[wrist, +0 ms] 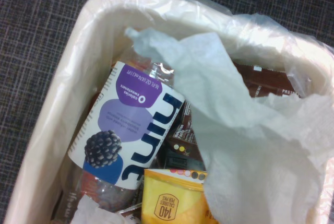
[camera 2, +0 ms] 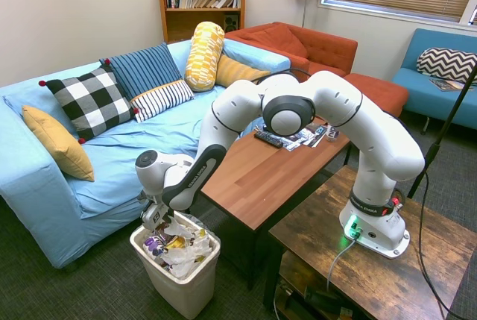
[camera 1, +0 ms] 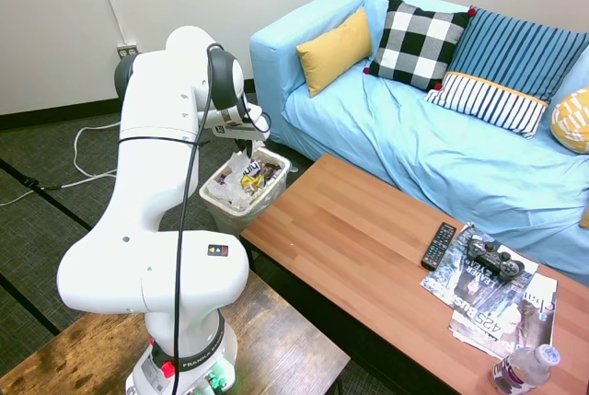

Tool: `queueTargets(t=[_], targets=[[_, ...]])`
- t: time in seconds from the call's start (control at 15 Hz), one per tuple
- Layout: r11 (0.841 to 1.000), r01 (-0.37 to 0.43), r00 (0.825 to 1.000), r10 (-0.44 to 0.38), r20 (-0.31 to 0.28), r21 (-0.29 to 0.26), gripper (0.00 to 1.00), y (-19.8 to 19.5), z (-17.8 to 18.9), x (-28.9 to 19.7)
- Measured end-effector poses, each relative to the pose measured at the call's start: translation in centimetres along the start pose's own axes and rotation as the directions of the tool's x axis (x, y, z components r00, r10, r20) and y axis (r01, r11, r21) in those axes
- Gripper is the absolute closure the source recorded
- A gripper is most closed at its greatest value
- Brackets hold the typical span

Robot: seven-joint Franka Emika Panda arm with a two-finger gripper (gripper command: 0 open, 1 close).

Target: Throw the tissue in the trash bin

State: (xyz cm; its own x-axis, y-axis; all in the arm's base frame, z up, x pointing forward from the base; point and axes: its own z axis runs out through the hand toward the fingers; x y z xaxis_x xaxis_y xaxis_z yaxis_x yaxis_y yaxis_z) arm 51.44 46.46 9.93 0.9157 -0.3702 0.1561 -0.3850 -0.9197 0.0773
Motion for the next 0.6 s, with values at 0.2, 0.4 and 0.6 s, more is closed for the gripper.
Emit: queueTargets(t=[0.2,0.4,0.6], targets=[[1.000,-0.003,1.000,0.003,0.002,-0.006,0.00,-0.15,0.11,0.12],[1.000,-0.010,1.000,0.010,0.002,-0.006,0.00,-0.11,0.07,0.54],[1.000,-0.016,1.000,0.016,0.005,-0.008,0.00,0.02,0.11,0.80]])
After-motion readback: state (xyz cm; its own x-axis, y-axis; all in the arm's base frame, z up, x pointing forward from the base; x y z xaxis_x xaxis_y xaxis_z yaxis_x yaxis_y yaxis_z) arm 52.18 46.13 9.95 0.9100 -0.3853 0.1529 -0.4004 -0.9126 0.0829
